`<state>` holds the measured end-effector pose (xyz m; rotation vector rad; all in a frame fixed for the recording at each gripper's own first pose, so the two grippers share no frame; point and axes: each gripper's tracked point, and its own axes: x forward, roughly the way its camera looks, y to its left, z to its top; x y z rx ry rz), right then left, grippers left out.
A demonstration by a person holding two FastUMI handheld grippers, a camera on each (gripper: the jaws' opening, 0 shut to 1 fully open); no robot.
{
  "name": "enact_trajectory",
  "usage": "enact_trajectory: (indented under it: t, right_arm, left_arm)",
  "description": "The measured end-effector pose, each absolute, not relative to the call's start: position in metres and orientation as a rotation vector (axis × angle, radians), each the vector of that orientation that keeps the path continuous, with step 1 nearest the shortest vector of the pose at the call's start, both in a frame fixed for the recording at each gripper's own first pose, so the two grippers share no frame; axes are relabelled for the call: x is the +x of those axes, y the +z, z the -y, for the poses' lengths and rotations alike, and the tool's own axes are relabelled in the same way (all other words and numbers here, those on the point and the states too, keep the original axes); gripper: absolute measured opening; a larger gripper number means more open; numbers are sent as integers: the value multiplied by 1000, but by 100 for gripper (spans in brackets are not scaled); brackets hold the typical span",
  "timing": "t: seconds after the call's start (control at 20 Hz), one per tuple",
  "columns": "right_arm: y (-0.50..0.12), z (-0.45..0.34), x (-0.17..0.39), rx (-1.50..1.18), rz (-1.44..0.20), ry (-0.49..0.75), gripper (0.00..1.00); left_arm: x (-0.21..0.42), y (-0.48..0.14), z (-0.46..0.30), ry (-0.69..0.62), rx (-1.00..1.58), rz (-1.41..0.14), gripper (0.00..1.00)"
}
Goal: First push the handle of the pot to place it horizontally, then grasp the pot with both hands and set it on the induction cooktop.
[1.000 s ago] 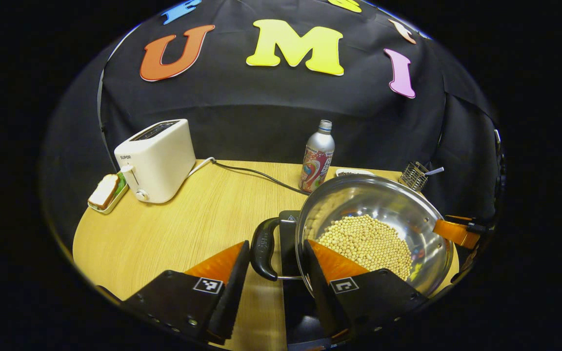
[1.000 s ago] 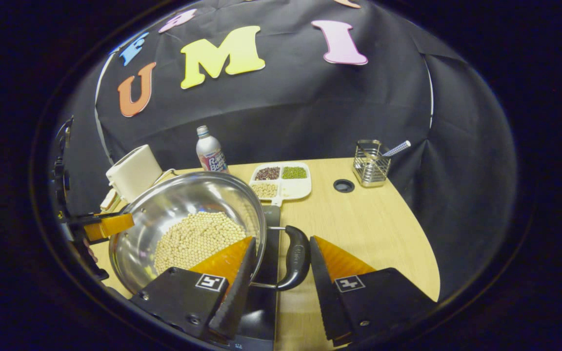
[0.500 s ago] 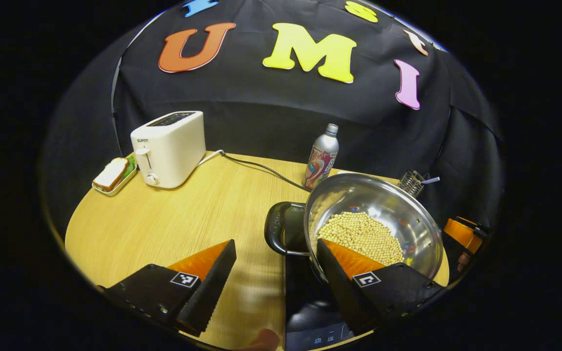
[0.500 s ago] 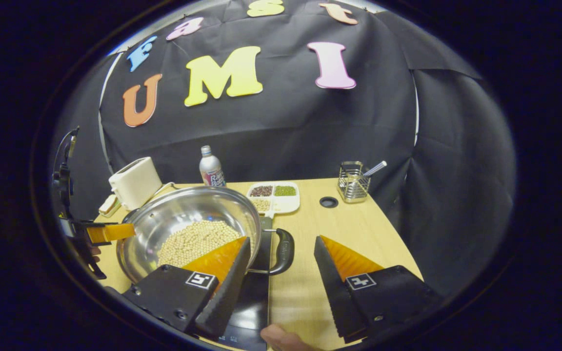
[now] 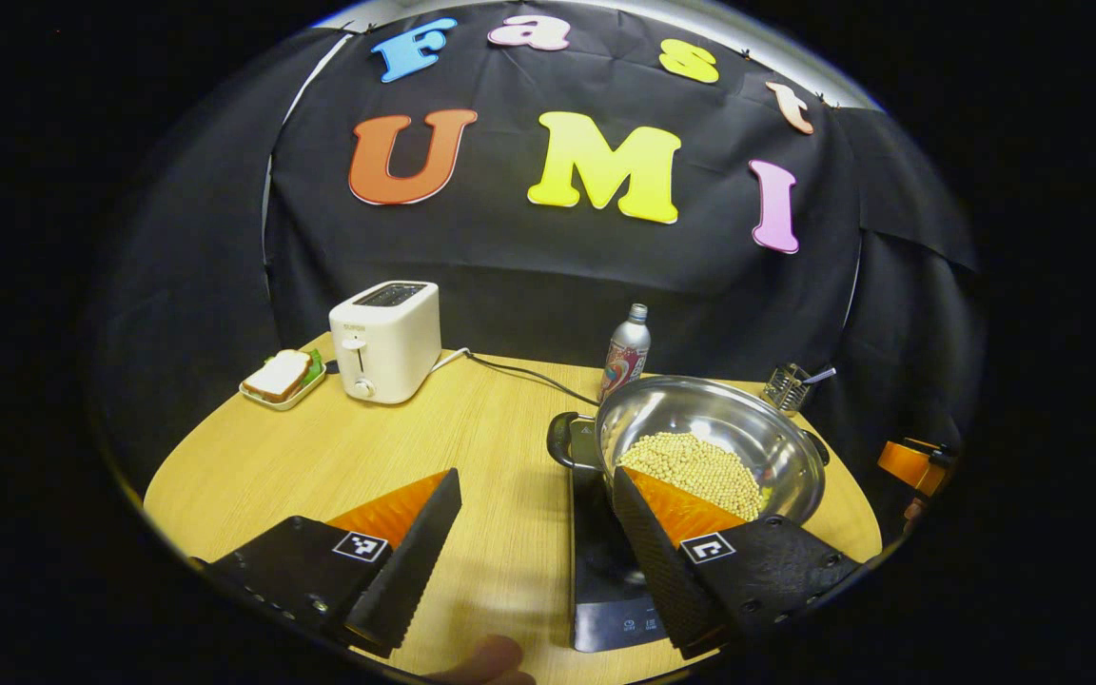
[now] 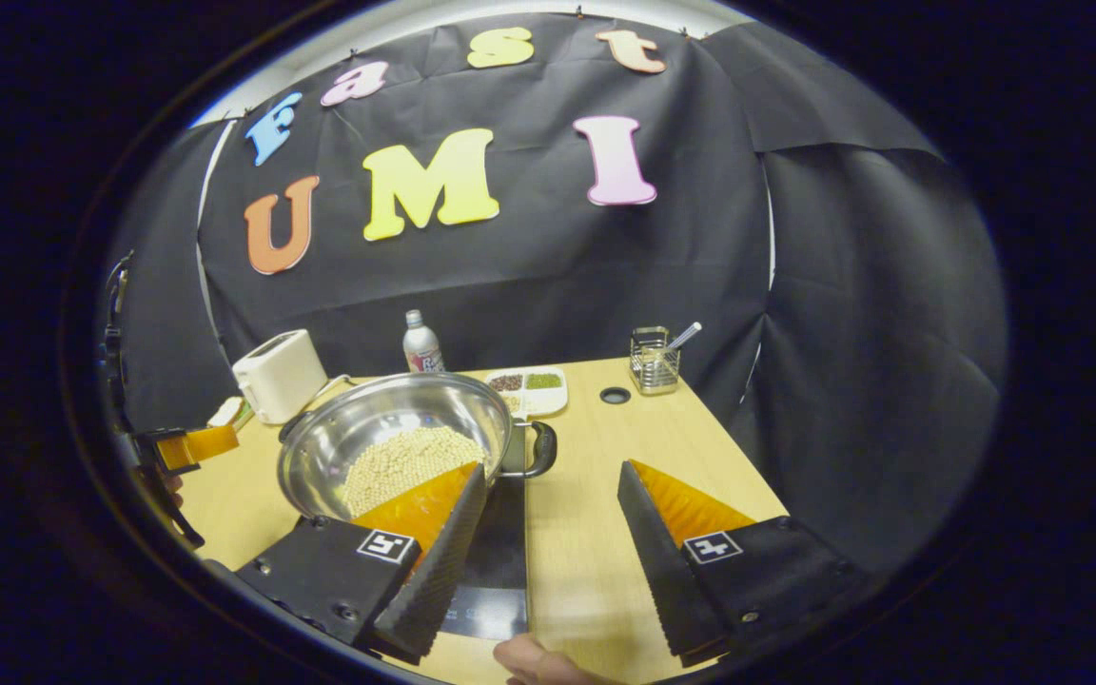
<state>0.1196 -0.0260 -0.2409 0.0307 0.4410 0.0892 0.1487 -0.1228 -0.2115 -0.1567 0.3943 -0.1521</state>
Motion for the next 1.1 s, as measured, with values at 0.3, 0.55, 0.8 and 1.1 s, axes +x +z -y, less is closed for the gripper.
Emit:
enact_trajectory:
  t: [0.3,0.55,0.8,1.1]
  right_arm:
    - [-206,26,66,0,-287,57,91]
    - [-173,24,23,-36,-197,44,91]
    - [-137,24,-12,-32,-117,57,92]
    - [-88,29,-44,-38,-12,44,93]
  left_arm:
    - [97,-182,107,-117,-94,-254,95]
    - [54,-147,99,-103,-50,-169,95]
    - [10,-98,87,-73,-22,-52,95]
    - [-26,-55,79,-52,-9,43,95]
